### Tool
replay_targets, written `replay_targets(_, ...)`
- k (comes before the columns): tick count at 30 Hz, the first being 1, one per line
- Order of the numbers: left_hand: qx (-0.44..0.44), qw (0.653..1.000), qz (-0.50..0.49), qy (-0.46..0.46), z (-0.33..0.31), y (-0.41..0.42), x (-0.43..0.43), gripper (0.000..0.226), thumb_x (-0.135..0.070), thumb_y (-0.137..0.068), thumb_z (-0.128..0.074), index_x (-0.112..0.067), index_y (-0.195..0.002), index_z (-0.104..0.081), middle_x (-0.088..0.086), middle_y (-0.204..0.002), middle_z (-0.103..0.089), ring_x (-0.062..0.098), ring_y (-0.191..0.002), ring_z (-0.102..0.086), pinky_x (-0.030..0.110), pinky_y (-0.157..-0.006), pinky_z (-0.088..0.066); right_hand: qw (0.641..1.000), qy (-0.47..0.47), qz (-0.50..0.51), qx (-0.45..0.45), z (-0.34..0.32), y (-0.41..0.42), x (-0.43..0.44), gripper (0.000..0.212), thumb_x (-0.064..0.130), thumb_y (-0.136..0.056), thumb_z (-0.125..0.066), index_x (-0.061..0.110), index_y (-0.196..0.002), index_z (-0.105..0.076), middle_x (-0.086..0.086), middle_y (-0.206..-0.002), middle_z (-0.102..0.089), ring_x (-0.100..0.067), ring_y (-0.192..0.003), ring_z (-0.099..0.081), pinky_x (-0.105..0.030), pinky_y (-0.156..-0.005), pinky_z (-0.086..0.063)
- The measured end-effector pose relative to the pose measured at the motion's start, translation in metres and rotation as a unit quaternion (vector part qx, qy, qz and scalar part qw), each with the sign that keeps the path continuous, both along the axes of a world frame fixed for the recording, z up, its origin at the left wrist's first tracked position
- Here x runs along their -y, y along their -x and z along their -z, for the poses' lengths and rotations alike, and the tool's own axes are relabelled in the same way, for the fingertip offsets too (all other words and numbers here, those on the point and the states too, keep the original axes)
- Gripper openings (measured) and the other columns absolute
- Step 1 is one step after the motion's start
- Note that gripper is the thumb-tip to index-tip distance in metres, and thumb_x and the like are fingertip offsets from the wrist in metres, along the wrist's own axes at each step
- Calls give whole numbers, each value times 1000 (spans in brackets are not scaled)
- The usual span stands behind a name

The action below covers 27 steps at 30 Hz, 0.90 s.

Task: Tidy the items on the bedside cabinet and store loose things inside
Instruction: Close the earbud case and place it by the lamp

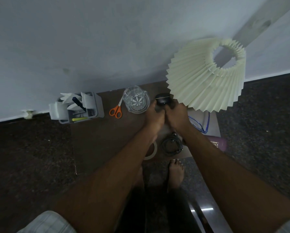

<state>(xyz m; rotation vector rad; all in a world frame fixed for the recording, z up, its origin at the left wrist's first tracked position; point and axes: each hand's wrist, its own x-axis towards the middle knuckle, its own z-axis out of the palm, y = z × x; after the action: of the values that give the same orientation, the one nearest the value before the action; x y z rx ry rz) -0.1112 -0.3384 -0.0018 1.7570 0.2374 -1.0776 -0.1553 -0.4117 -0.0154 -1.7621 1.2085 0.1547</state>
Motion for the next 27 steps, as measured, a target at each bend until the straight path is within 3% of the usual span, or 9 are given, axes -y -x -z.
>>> replay_targets(3, 18, 1000, 9, -3, 0, 1, 2, 53, 5, -94, -44, -20, -141, -51, 21, -118, -69, 36, -103, -68, 50, -97, -55, 1000, -2, -14, -6, 1, -1, 0, 28, 15, -95, -51, -8, -101, -67, -26, -97, -69, -40, -92, -64, -49, -85, -52)
replay_targets(8, 22, 1000, 6, 11, 3, 4, 2, 54, 6, -94, -43, -18, -142, -48, 24, -106, -66, 24, -83, -58, 37, -76, -48, 999, 2, -34, -3, 0, 0, 2, 26, 11, -96, -48, -8, -103, -65, -26, -99, -68, -40, -93, -64, -46, -84, -51)
replay_targets(13, 32, 999, -24, 5, 4, 13, 1, 55, 6, -95, -45, -14, -146, -46, 22, -122, -66, 33, -106, -67, 44, -94, -54, 998, 28, -26, 51, -3, 13, -2, 23, 0, -89, -52, -7, -107, -65, -24, -97, -68, -37, -92, -64, -34, -75, -46)
replay_targets(17, 32, 998, -56, 2, 3, 30, -10, 55, 2, -95, -48, -13, -148, -44, 14, -133, -62, 28, -116, -64, 43, -102, -52, 992, -35, -3, 124, -8, 25, -14, 47, -11, -86, -48, -4, -132, -54, -20, -127, -61, -31, -121, -57, -45, -106, -44)
replay_targets(21, 57, 994, -97, -1, 3, 54, -24, 51, -1, -96, -52, -9, -145, -47, 7, -142, -56, 11, -123, -55, 30, -108, -44, 989, -22, 12, 145, -15, 45, -29, 52, -8, -90, -50, 3, -141, -51, -12, -140, -56, -19, -129, -53, -35, -111, -42)
replay_targets(23, 72, 991, -113, 19, 1, 65, -33, 41, 2, -95, -54, -7, -134, -57, 4, -132, -63, 7, -116, -62, 24, -101, -50, 986, -27, 18, 164, -19, 55, -38, 49, -4, -92, -52, 7, -140, -53, -7, -137, -60, -13, -124, -56, -31, -108, -46)
replay_targets(25, 92, 988, -122, 39, -2, 76, -45, 36, 8, -93, -52, -11, -121, -63, 0, -113, -69, -5, -95, -68, 12, -83, -53, 983, -57, 32, 170, -22, 66, -46, 43, 0, -94, -55, 8, -137, -56, -5, -132, -63, -11, -118, -60, -29, -104, -49)
replay_targets(27, 101, 983, -144, 43, -4, 86, -59, 34, 13, -92, -49, -8, -114, -65, 6, -106, -71, 4, -89, -70, 19, -81, -56, 978, -93, 47, 181, -25, 80, -55, 38, -1, -96, -54, 8, -132, -59, -3, -125, -66, -9, -112, -63, -24, -100, -50)
